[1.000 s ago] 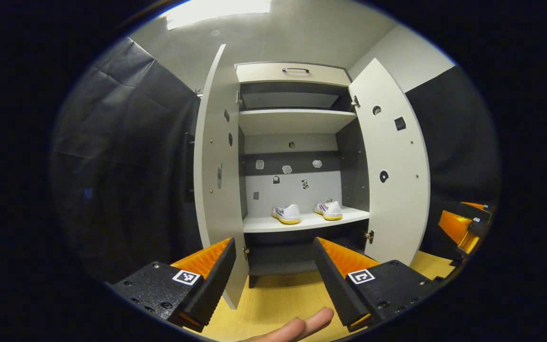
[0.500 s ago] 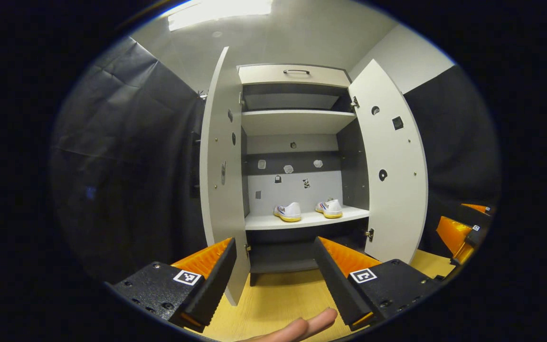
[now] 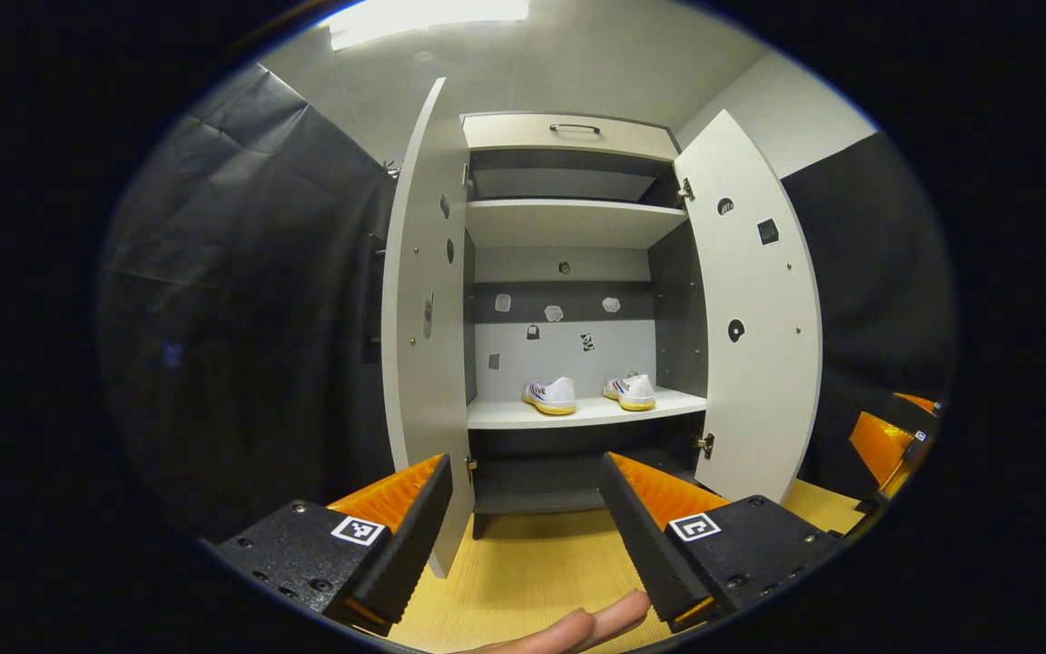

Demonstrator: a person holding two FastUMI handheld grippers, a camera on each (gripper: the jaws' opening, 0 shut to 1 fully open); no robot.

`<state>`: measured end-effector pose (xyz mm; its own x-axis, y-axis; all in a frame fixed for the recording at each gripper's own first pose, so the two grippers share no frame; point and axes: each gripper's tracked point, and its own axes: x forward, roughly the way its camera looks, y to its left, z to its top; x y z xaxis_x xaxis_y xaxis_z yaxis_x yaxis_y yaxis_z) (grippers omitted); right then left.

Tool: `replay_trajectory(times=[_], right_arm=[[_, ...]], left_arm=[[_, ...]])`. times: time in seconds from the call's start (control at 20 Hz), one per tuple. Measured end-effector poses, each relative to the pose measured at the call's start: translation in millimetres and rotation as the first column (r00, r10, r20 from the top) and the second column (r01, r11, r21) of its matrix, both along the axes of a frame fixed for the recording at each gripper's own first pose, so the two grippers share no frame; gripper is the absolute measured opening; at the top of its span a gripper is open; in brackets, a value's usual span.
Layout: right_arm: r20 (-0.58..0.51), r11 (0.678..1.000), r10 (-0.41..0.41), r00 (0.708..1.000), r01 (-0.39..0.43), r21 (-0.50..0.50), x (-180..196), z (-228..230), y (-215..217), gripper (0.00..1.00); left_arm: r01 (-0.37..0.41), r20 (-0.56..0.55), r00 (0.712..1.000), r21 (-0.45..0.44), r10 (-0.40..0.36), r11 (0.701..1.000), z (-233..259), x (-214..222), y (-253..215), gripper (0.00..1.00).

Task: Grab one shoe with the right hand and put it into the shoe cabinet, grab the other shoe with the left hand and put it into the shoe cabinet; then close the right door with the right hand and the left door with the left hand.

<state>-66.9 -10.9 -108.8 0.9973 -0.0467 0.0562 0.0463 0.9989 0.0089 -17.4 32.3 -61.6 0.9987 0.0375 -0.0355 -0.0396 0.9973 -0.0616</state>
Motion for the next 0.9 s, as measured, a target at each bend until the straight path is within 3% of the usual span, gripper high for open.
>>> replay_trajectory(times=[0.9], right_arm=[[-0.005, 1.0, 0.025, 1.0, -0.025, 0.016, -2, -8, 1, 0.8]], left_arm=[[0.06, 0.001, 0.998, -0.018, -0.06, 0.998, -6, -3, -14, 0.98]])
